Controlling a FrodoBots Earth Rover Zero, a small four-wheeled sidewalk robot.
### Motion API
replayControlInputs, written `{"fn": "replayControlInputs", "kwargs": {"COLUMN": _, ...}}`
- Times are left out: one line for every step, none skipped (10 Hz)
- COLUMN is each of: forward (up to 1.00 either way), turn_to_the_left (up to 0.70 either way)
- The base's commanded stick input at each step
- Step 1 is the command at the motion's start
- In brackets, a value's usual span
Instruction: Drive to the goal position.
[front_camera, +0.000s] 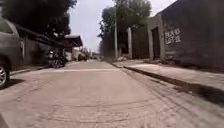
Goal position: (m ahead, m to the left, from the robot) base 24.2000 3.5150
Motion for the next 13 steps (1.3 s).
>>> {"fn": "replayControlInputs", "kwargs": {"forward": 1.0, "turn_to_the_left": 0.0}}
{"fn": "replayControlInputs", "kwargs": {"forward": 1.0, "turn_to_the_left": 0.0}}
{"fn": "replayControlInputs", "kwargs": {"forward": 1.0, "turn_to_the_left": 0.0}}
{"fn": "replayControlInputs", "kwargs": {"forward": 1.0, "turn_to_the_left": 0.0}}
{"fn": "replayControlInputs", "kwargs": {"forward": 1.0, "turn_to_the_left": 0.01}}
{"fn": "replayControlInputs", "kwargs": {"forward": 1.0, "turn_to_the_left": 0.02}}
{"fn": "replayControlInputs", "kwargs": {"forward": 1.0, "turn_to_the_left": 0.08}}
{"fn": "replayControlInputs", "kwargs": {"forward": 1.0, "turn_to_the_left": 0.15}}
{"fn": "replayControlInputs", "kwargs": {"forward": 1.0, "turn_to_the_left": 0.22}}
{"fn": "replayControlInputs", "kwargs": {"forward": 1.0, "turn_to_the_left": 0.29}}
{"fn": "replayControlInputs", "kwargs": {"forward": 1.0, "turn_to_the_left": 0.37}}
{"fn": "replayControlInputs", "kwargs": {"forward": 1.0, "turn_to_the_left": 0.1}}
{"fn": "replayControlInputs", "kwargs": {"forward": 1.0, "turn_to_the_left": 0.03}}
